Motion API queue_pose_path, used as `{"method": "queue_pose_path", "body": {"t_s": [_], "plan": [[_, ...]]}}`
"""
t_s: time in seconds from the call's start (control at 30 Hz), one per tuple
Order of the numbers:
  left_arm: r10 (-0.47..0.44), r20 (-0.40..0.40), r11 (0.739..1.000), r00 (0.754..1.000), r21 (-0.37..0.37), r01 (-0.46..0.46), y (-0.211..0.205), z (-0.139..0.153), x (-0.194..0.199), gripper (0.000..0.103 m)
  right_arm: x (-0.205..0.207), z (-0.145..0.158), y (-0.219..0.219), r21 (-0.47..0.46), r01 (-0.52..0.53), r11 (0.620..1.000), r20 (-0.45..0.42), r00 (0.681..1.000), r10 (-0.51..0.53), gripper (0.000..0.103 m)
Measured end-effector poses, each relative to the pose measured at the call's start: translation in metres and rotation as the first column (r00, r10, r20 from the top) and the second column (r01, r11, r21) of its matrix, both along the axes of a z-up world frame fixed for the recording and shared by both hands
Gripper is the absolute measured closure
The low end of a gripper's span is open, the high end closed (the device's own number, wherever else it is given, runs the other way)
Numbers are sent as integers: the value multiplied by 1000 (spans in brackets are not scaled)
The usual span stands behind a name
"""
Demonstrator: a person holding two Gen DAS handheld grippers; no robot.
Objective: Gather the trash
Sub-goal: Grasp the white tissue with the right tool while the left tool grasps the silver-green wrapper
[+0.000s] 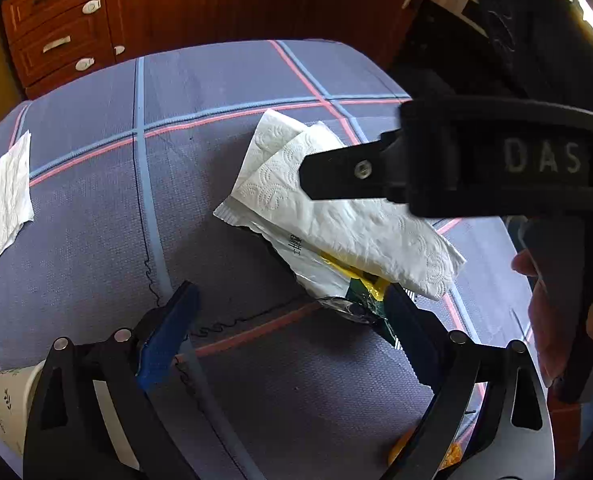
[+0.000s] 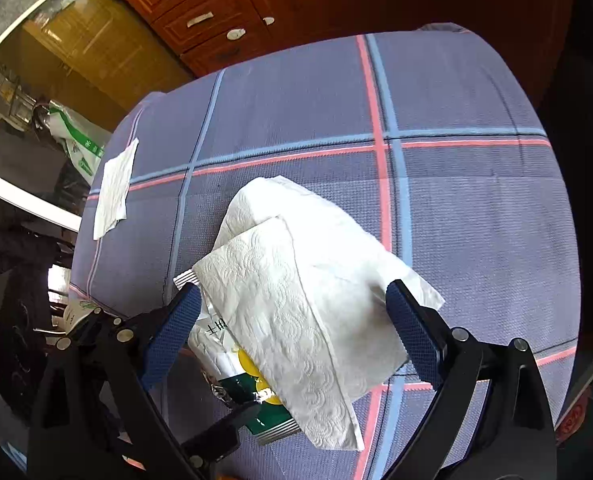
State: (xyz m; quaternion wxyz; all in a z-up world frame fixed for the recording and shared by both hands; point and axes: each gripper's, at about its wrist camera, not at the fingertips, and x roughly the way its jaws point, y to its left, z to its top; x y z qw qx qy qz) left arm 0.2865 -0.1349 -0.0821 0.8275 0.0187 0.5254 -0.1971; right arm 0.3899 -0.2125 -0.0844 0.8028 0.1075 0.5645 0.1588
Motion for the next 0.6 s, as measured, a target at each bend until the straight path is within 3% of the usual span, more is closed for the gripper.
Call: {"method": "queue_pose_path", "body": {"t_s": [0.07, 0.13, 0.2, 0.27, 0.4, 0.5, 0.6], "plan": [[1, 4, 1000, 1000, -6, -1, 1, 0, -2, 9, -3, -3, 4, -21, -6, 1000, 21, 1000, 6, 13], [1, 6, 1000, 1000, -9, -1, 1, 0, -2, 8, -10, -4, 6, -47, -17, 999, 48, 999, 20, 23], [2, 7, 1000, 1000, -9, -2, 1, 0, -2, 8, -16, -5, 3, -58, -5, 998, 43, 999, 7, 69], [2, 7, 1000, 1000, -9, -2, 0, 0, -2, 8, -22, -6, -7, 4, 37, 999, 25, 999, -37, 81], [-1, 12, 1000, 1000, 5, 1, -1, -1, -3, 8, -38, -4, -33, 68, 118, 991, 12, 993, -119, 85], [0, 9, 1000, 1000, 18, 0, -6, -1, -4, 8, -52, -4, -49, 50, 162, 986, 8, 987, -162, 85], [-13, -12, 1000, 1000, 5, 13, -14, 0, -1, 8, -66, -9, -69, 95, 194, 976, -32, 981, -191, 83]]}}
